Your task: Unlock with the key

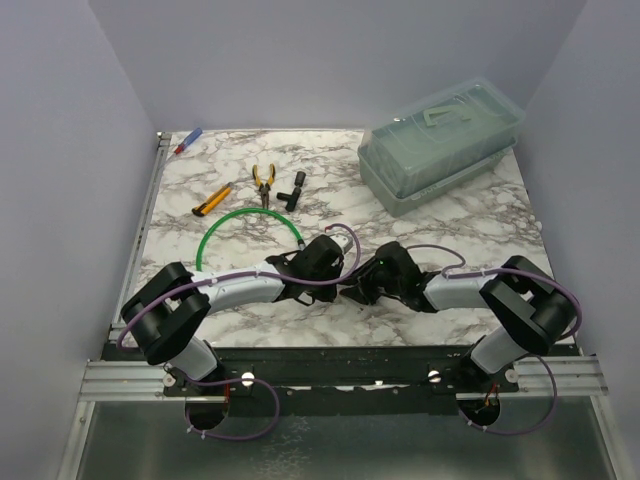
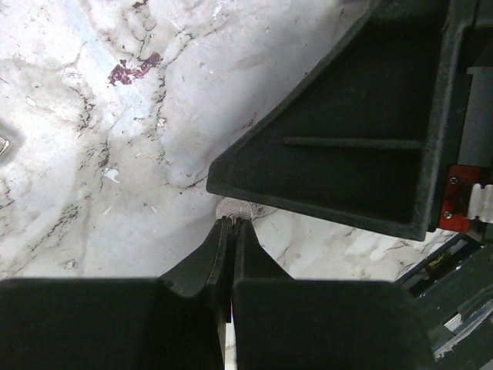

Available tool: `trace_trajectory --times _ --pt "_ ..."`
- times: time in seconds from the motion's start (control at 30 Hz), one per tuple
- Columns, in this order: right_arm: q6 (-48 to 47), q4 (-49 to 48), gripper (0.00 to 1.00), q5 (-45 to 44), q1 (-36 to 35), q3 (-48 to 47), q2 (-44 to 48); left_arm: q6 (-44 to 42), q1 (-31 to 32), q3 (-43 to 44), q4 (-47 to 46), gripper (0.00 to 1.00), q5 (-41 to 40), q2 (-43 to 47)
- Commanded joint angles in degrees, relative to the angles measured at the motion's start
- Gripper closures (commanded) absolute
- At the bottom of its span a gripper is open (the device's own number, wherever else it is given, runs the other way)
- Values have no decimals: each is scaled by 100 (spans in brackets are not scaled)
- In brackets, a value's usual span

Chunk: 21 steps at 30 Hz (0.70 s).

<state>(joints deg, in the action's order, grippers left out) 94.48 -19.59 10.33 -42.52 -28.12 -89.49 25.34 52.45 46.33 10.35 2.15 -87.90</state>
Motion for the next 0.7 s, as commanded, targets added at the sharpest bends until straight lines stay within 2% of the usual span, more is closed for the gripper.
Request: trace_trajectory --times 0.0,0.67 --pt "69 388 61 66 -98 -58 -217 34 -38 -76 -112 100 92 168" --pt "-736 1715 62 -308 -308 -591 127 169 -186 -137 -209 100 138 235"
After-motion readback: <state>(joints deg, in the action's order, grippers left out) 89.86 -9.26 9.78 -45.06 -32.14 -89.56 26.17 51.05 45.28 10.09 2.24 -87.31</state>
